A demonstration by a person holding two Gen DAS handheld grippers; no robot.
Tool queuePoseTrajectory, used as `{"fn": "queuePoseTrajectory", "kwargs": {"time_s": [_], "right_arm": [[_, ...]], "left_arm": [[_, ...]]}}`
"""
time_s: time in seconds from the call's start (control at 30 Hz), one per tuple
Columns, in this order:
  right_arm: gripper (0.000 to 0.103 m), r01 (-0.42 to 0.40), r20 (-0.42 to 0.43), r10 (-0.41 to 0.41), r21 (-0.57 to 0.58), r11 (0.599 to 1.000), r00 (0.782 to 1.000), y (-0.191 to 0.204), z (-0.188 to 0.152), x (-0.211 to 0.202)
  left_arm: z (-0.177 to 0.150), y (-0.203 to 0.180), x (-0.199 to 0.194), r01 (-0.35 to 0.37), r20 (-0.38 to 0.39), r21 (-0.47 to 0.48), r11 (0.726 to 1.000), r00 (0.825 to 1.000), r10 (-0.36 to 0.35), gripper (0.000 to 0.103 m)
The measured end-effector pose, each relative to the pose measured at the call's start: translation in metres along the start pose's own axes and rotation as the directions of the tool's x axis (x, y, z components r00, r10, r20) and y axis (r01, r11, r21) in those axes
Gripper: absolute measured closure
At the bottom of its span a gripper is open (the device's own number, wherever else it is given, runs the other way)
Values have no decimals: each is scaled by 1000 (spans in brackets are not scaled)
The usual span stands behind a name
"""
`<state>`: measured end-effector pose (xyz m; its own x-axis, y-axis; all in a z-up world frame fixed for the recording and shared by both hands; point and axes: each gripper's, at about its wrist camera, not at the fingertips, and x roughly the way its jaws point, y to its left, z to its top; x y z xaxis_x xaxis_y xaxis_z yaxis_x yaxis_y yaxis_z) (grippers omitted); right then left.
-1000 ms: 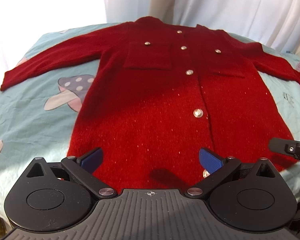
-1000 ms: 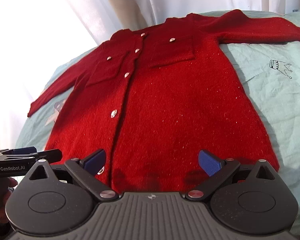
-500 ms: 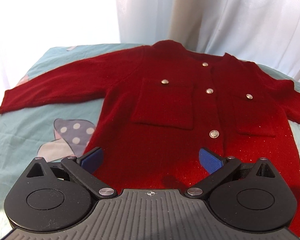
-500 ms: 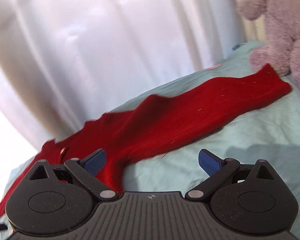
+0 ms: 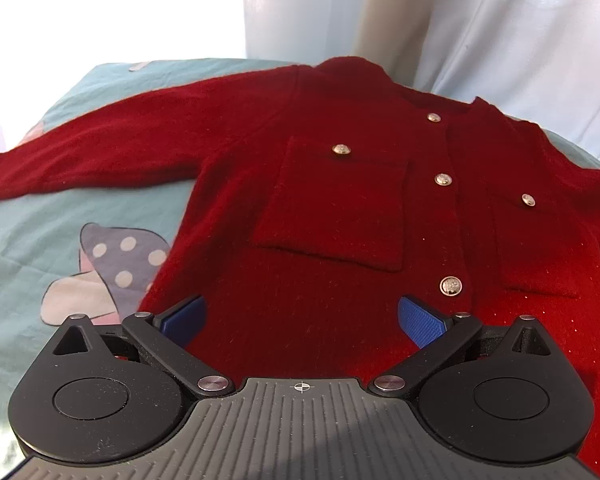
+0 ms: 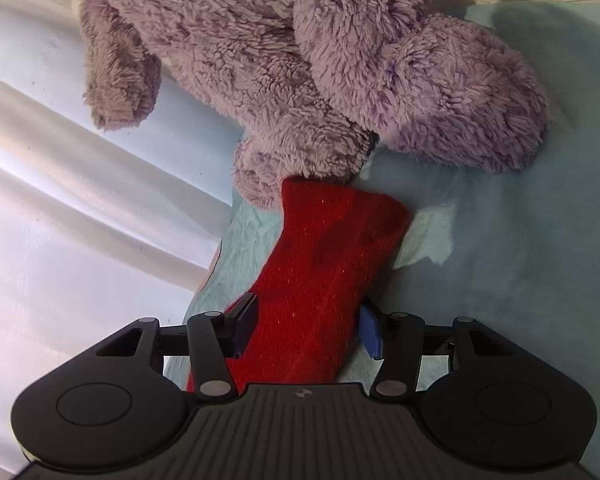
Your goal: Fold small clothes
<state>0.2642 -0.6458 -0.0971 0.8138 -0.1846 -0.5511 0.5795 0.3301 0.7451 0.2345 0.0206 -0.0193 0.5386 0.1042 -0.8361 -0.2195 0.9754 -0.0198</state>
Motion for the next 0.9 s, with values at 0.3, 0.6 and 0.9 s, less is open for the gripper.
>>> {"fn": "queuePoseTrajectory", "kwargs": {"time_s": [0.3, 0.6, 0.9], "right_arm": [[94, 83, 108, -59, -230, 970, 992, 55, -4, -10], [94, -66, 103, 221, -764, 642, 970, 209, -130, -76], [90, -415, -371, 217, -885, 212, 903, 245, -364, -61]], "left_arm": [[10, 3, 5, 24, 8, -10, 1000, 1000, -24, 0], [22, -2, -3, 79, 68, -26, 997, 995, -77, 0], [42, 4, -18, 106, 152, -11, 994, 983, -103, 0]]}}
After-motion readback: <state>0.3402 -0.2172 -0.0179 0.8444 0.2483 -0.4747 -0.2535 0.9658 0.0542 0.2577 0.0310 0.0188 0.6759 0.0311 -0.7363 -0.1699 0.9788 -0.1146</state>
